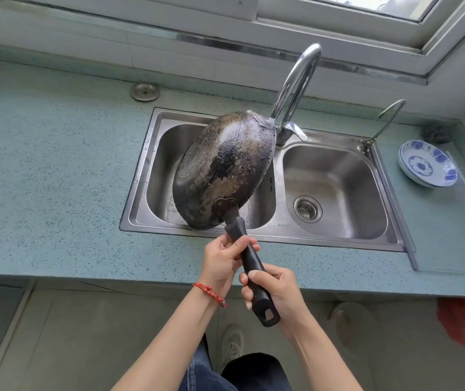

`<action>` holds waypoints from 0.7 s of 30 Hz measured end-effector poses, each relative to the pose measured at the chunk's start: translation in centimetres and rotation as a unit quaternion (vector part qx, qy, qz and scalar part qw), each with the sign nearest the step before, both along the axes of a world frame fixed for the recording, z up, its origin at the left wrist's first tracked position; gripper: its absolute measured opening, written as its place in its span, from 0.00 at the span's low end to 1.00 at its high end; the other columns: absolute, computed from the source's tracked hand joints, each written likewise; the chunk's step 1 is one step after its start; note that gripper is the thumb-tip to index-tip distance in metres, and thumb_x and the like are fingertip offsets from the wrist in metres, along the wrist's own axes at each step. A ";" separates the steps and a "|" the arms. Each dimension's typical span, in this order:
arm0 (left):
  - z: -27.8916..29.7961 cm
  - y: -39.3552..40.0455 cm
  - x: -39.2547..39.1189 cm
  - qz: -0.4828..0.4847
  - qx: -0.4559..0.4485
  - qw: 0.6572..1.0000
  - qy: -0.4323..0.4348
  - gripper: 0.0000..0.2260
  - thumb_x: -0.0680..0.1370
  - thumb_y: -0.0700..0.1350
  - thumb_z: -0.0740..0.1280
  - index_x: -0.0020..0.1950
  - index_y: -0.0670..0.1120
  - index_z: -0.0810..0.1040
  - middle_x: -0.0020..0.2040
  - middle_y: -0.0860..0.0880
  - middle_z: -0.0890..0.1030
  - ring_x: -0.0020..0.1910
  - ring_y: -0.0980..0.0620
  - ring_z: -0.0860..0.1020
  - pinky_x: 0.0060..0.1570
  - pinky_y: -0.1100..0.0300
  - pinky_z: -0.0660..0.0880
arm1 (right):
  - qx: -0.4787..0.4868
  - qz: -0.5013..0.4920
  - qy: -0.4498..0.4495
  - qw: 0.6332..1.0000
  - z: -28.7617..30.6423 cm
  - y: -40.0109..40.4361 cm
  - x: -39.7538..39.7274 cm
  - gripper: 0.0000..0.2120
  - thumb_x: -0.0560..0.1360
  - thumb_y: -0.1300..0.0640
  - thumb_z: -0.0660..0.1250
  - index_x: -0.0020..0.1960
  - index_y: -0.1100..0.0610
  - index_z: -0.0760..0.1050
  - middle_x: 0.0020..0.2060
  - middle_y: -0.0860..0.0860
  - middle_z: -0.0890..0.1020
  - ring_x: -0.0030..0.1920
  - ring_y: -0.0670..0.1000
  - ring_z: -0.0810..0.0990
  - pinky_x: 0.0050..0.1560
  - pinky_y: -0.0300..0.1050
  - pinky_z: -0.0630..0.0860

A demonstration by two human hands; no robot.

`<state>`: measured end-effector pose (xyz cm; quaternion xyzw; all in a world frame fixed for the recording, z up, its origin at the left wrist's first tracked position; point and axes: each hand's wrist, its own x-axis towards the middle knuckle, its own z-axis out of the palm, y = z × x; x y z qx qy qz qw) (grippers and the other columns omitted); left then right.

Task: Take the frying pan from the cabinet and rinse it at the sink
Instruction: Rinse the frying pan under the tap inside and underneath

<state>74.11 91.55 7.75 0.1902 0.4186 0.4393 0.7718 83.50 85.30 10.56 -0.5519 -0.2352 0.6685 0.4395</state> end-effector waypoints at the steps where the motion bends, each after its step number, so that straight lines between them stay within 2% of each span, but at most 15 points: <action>1: 0.0 0.0 0.0 0.006 0.004 1.000 0.017 0.02 0.74 0.34 0.63 0.42 0.38 0.75 0.30 0.49 0.83 0.31 0.55 0.81 0.33 0.62 0.79 | -0.002 -0.003 0.021 1.000 0.0 0.0 -0.1 0.04 0.65 0.64 0.64 0.38 0.65 0.74 0.30 0.58 0.74 0.24 0.50 0.72 0.22 0.41 0.72; 5: -0.3 -0.1 -0.1 0.028 0.019 0.997 0.066 0.03 0.73 0.33 0.64 0.40 0.39 0.74 0.28 0.50 0.82 0.29 0.55 0.80 0.30 0.63 0.78 | -0.020 -0.011 0.088 0.996 -0.2 0.1 -0.7 0.09 0.66 0.64 0.62 0.44 0.68 0.71 0.30 0.55 0.76 0.24 0.48 0.73 0.21 0.40 0.72; 9: -0.6 -0.2 -0.2 0.028 0.018 0.997 0.066 0.03 0.73 0.33 0.64 0.40 0.39 0.75 0.29 0.50 0.83 0.31 0.55 0.82 0.32 0.63 0.79 | -0.027 -0.008 0.089 0.996 -0.5 0.2 -0.7 0.09 0.65 0.64 0.62 0.43 0.67 0.71 0.29 0.54 0.77 0.24 0.48 0.73 0.21 0.39 0.72; 13: -0.3 0.2 0.7 0.043 0.005 0.999 0.016 0.05 0.73 0.32 0.63 0.40 0.39 0.77 0.31 0.48 0.84 0.33 0.54 0.83 0.39 0.62 0.80 | -0.015 0.009 0.036 0.999 -0.3 0.7 0.0 0.07 0.65 0.64 0.63 0.41 0.67 0.72 0.29 0.55 0.77 0.24 0.49 0.74 0.21 0.41 0.74; 16: -0.4 0.4 1.5 0.047 0.002 0.999 0.023 0.05 0.73 0.32 0.64 0.39 0.39 0.76 0.29 0.49 0.83 0.31 0.56 0.82 0.34 0.64 0.79 | -0.022 0.039 -0.040 0.998 0.1 1.2 1.0 0.04 0.66 0.64 0.64 0.35 0.63 0.77 0.29 0.58 0.78 0.23 0.52 0.75 0.23 0.42 0.76; 17: -0.5 0.4 1.7 0.047 0.001 0.998 0.029 0.04 0.73 0.32 0.65 0.39 0.38 0.76 0.28 0.49 0.83 0.30 0.56 0.81 0.33 0.64 0.79 | -0.028 0.054 -0.067 0.996 0.3 1.2 1.3 0.07 0.68 0.65 0.63 0.34 0.61 0.78 0.30 0.60 0.78 0.24 0.53 0.75 0.24 0.43 0.76; 19: -0.7 0.2 2.3 0.044 0.000 0.998 0.046 0.03 0.72 0.32 0.66 0.38 0.38 0.76 0.27 0.49 0.82 0.29 0.56 0.80 0.31 0.64 0.78 | -0.045 0.075 -0.107 0.990 0.7 1.3 1.6 0.11 0.73 0.69 0.60 0.34 0.63 0.77 0.31 0.61 0.78 0.24 0.53 0.76 0.26 0.44 0.77; 21: -0.8 0.2 2.8 0.041 0.001 0.998 0.055 0.04 0.72 0.31 0.65 0.38 0.37 0.75 0.26 0.49 0.82 0.28 0.56 0.80 0.30 0.64 0.78 | -0.059 0.072 -0.130 0.987 1.0 1.5 1.6 0.10 0.73 0.70 0.59 0.36 0.65 0.75 0.30 0.59 0.78 0.24 0.52 0.76 0.25 0.43 0.76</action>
